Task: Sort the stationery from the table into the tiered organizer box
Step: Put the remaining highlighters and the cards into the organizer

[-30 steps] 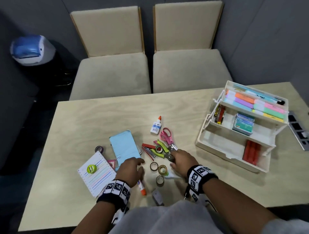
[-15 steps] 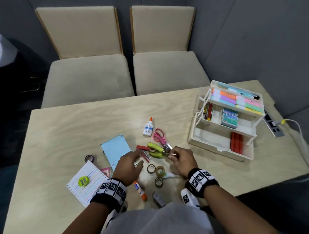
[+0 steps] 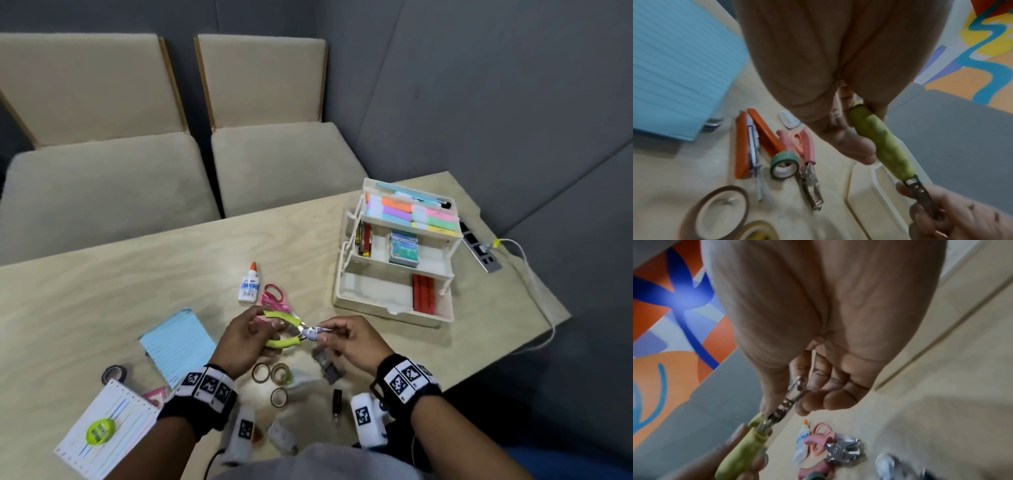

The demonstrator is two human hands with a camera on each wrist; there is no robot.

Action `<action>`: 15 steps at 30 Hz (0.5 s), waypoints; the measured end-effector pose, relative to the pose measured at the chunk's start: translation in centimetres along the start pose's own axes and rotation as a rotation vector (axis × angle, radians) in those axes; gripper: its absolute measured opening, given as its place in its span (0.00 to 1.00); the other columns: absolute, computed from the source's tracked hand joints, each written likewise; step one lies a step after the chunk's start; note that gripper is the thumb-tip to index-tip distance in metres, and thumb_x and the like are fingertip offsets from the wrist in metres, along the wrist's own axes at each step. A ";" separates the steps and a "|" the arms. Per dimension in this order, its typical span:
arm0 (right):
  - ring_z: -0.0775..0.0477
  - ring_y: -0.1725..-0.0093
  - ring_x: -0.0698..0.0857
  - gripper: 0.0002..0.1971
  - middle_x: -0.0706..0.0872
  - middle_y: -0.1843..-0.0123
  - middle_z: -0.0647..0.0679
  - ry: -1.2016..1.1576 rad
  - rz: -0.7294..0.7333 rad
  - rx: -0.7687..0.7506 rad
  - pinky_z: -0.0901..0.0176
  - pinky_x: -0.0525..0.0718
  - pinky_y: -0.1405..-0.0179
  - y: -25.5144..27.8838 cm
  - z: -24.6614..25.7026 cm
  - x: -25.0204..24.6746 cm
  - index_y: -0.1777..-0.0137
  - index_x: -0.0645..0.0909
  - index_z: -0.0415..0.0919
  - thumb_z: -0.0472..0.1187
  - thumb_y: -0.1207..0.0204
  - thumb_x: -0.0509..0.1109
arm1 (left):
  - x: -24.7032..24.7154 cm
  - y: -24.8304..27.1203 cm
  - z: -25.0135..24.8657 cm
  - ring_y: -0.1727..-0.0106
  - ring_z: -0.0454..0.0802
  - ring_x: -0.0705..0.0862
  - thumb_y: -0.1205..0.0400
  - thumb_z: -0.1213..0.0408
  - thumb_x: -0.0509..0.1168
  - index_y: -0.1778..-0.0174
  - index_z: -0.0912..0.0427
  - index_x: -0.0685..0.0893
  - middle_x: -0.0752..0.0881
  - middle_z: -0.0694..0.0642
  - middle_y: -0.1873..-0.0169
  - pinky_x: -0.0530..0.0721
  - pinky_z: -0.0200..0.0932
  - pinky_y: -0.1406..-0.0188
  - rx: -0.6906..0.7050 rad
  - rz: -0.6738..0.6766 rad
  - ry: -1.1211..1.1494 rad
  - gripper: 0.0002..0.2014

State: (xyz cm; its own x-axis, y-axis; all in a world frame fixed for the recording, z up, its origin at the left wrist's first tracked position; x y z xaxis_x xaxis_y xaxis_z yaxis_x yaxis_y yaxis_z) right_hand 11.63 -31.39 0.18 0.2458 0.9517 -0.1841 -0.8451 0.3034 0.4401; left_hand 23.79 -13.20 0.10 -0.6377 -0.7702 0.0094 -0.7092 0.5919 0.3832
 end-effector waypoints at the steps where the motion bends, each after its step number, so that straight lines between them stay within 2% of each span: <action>1: 0.53 0.62 0.85 0.10 0.91 0.59 0.43 0.052 0.014 -0.014 0.59 0.83 0.60 0.0 0.2 -0.6 0.46 0.91 0.44 0.39 0.27 0.81 | 0.4 -0.5 -0.4 0.62 0.63 0.91 0.16 0.66 0.67 0.45 0.59 0.83 0.91 0.68 0.57 0.90 0.52 0.72 -0.024 0.001 -0.010 0.05; 2: 0.55 0.61 0.84 0.10 0.91 0.59 0.45 0.122 0.024 -0.025 0.59 0.83 0.57 0.1 0.6 -1.2 0.46 0.91 0.48 0.41 0.28 0.82 | 0.6 -1.0 -0.7 0.67 0.61 0.90 0.16 0.66 0.67 0.45 0.59 0.83 0.91 0.68 0.58 0.87 0.46 0.77 -0.054 -0.005 -0.011 0.06; 3: 0.57 0.62 0.83 0.09 0.90 0.61 0.49 0.194 0.030 -0.037 0.62 0.81 0.57 0.1 0.8 -1.9 0.47 0.91 0.50 0.42 0.27 0.82 | 1.1 -1.6 -0.9 0.69 0.59 0.90 0.17 0.66 0.68 0.44 0.60 0.82 0.91 0.67 0.59 0.85 0.43 0.78 -0.076 -0.008 -0.018 0.07; 5: 0.57 0.67 0.81 0.06 0.88 0.65 0.50 0.256 0.035 -0.048 0.64 0.78 0.62 0.1 1.3 -3.3 0.49 0.91 0.51 0.43 0.25 0.80 | 2.4 -2.8 -1.7 0.68 0.58 0.89 0.17 0.65 0.68 0.42 0.65 0.83 0.90 0.68 0.59 0.88 0.46 0.74 -0.076 0.014 -0.038 0.10; 7: 0.56 0.70 0.80 0.04 0.88 0.66 0.44 0.138 0.036 -0.005 0.65 0.78 0.66 0.1 1.2 -4.6 0.50 0.91 0.47 0.39 0.23 0.78 | 3.8 -3.7 -2.4 0.73 0.56 0.87 0.17 0.66 0.68 0.41 0.68 0.83 0.88 0.68 0.64 0.85 0.43 0.76 -0.065 0.021 -0.049 0.11; 9: 0.56 0.73 0.80 0.03 0.87 0.67 0.44 -0.035 0.036 0.072 0.66 0.78 0.71 0.3 0.5 -6.2 0.50 0.88 0.38 0.33 0.21 0.74 | 5.6 -4.4 -3.1 0.77 0.57 0.84 0.17 0.64 0.68 0.40 0.66 0.83 0.86 0.66 0.68 0.82 0.42 0.78 -0.090 -0.001 -0.031 0.12; 11: 0.55 0.75 0.78 0.03 0.85 0.69 0.43 -0.209 0.015 0.156 0.66 0.75 0.75 0.2 -0.5 -8.1 0.52 0.86 0.33 0.29 0.19 0.70 | 7.6 -4.9 -3.8 0.74 0.59 0.86 0.18 0.61 0.70 0.40 0.60 0.84 0.87 0.64 0.69 0.85 0.50 0.70 -0.081 -0.011 -0.029 0.13; 13: 0.54 0.77 0.76 0.04 0.85 0.70 0.41 -0.378 -0.041 0.242 0.66 0.73 0.79 0.4 -1.5 -10.3 0.53 0.85 0.31 0.28 0.18 0.68 | 9.6 -5.5 -3.7 0.63 0.60 0.91 0.19 0.61 0.72 0.37 0.57 0.83 0.89 0.60 0.66 0.87 0.61 0.53 -0.108 -0.013 0.044 0.15; 14: 0.53 0.78 0.76 0.04 0.84 0.70 0.40 -0.431 -0.074 0.277 0.66 0.73 0.81 0.5 -2.2 -11.4 0.53 0.84 0.30 0.28 0.18 0.68 | 10.5 -5.9 -3.4 0.59 0.60 0.92 0.20 0.60 0.73 0.34 0.56 0.82 0.90 0.58 0.63 0.87 0.62 0.44 -0.117 -0.002 0.065 0.18; 15: 0.53 0.78 0.76 0.04 0.84 0.70 0.40 -0.465 -0.108 0.308 0.66 0.72 0.82 0.6 -2.7 -12.6 0.52 0.84 0.30 0.28 0.18 0.68 | 11.5 -6.3 -3.5 0.56 0.58 0.92 0.21 0.58 0.74 0.33 0.54 0.82 0.90 0.55 0.58 0.86 0.59 0.40 -0.090 0.016 -0.014 0.21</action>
State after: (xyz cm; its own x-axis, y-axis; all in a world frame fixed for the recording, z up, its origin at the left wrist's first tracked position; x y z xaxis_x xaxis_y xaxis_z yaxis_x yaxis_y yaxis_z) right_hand 6.76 -43.34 0.33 0.5656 0.8138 0.1335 -0.6432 0.3340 0.6890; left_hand 22.00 -26.63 1.05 -0.6535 -0.7570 0.0036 -0.6692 0.5799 0.4646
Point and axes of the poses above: each hand's wrist, its own y-axis away from the middle knuckle, its own x-axis out of the palm, z = x × y, the point moved 6 cm from there along -y, towards the middle knuckle
